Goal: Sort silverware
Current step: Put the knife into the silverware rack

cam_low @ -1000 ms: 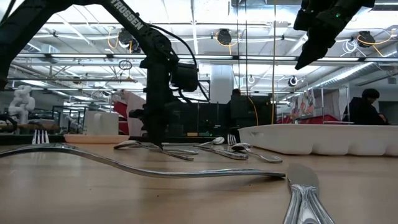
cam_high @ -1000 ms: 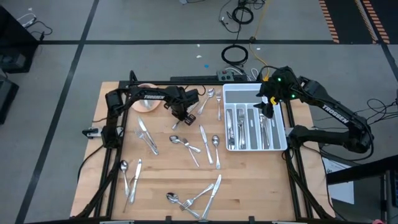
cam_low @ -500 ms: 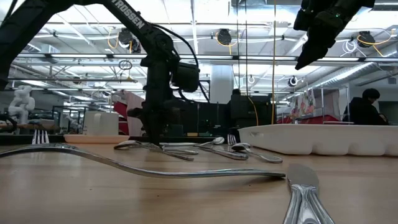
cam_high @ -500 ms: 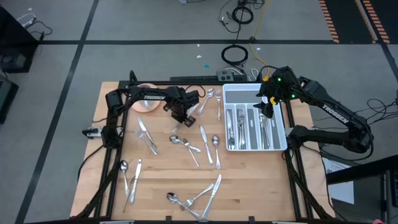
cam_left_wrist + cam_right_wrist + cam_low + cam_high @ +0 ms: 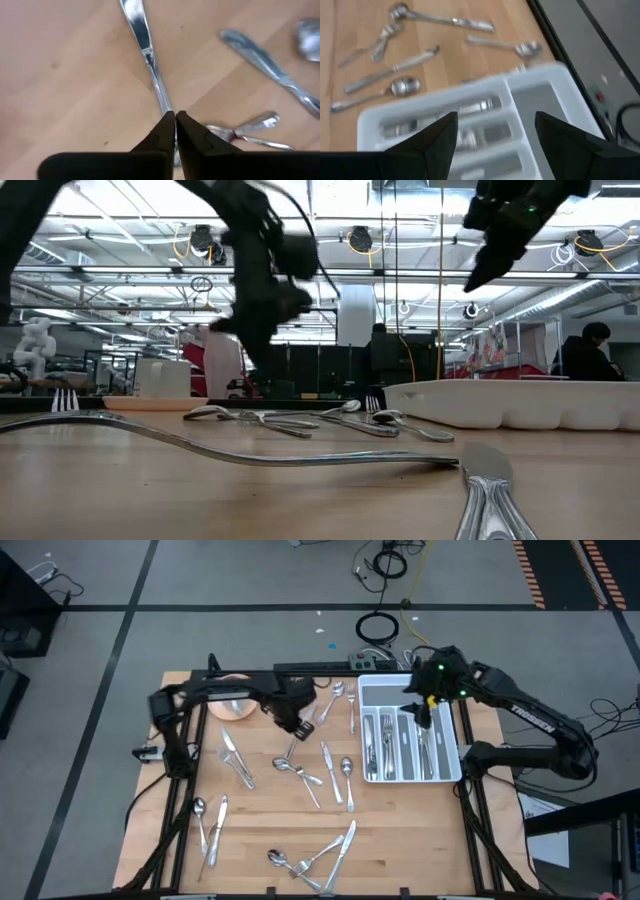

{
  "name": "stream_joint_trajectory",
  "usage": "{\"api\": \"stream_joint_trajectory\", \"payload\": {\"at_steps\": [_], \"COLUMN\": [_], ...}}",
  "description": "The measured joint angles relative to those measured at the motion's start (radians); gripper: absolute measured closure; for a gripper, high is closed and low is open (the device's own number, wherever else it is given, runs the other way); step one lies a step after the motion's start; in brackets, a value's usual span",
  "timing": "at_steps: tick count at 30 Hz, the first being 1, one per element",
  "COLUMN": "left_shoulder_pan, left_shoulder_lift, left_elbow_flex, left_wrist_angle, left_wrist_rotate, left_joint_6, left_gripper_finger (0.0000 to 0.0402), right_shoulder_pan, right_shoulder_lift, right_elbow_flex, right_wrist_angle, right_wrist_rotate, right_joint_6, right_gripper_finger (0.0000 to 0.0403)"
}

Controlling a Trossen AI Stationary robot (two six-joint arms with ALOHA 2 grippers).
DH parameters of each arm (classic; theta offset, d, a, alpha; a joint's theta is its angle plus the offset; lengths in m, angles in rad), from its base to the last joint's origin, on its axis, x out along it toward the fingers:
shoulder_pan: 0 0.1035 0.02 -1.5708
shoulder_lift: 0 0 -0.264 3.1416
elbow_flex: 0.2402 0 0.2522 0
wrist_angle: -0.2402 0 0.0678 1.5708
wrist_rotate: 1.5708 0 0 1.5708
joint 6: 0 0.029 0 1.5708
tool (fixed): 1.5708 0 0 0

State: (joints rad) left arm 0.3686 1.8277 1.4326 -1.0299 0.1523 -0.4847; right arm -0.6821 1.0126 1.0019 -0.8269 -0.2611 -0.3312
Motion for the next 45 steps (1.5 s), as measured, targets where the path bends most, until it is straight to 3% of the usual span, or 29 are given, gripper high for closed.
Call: {"api": "stream_joint_trajectory", "payload": {"at_steps": [8, 13, 17, 19, 22, 29, 39, 45], "left_shoulder_pan": [-0.025, -0.083, -0.130, -0.152, -0.183, -0.253, -0.341, -0.372], "left_shoulder_lift": [-0.346, -0.500, -0.574, -0.596, -0.615, -0.624, -0.653, -0.709], "left_elbow_flex": [0.000, 0.000, 0.000, 0.000, 0.000, 0.000, 0.000, 0.000], "left_wrist_angle": [-0.035, -0.035, -0.039, -0.047, -0.100, -0.230, -0.330, -0.343], "left_wrist_rotate": [-0.057, -0.168, -0.218, -0.218, -0.220, -0.226, -0.315, -0.329], "left_joint_6": [-0.013, -0.087, -0.112, -0.112, -0.111, -0.111, -0.111, -0.113], "left_gripper_finger": [0.0363, 0.0362, 0.0362, 0.0361, 0.0361, 0.0361, 0.0361, 0.0361], "right_shoulder_pan": [0.210, 0.253, 0.253, 0.269, 0.319, 0.416, 0.525, 0.557], "right_shoulder_lift": [0.233, 0.418, 0.579, 0.652, 0.745, 0.958, 1.228, 1.367], "right_elbow_flex": [0.000, 0.011, 0.107, 0.181, 0.324, 0.686, 1.000, 1.088], "right_wrist_angle": [0.366, 0.609, 0.654, 0.634, 0.475, 0.039, -0.015, -0.029], "right_wrist_rotate": [0.058, 0.081, 0.080, 0.078, 0.092, 0.259, 0.272, 0.368], "right_joint_6": [0.059, 0.314, 0.460, 0.391, 0.104, -0.347, -0.466, -0.526], "right_gripper_finger": [0.0144, 0.0144, 0.0144, 0.0144, 0.0144, 0.0144, 0.0144, 0.0144]}}
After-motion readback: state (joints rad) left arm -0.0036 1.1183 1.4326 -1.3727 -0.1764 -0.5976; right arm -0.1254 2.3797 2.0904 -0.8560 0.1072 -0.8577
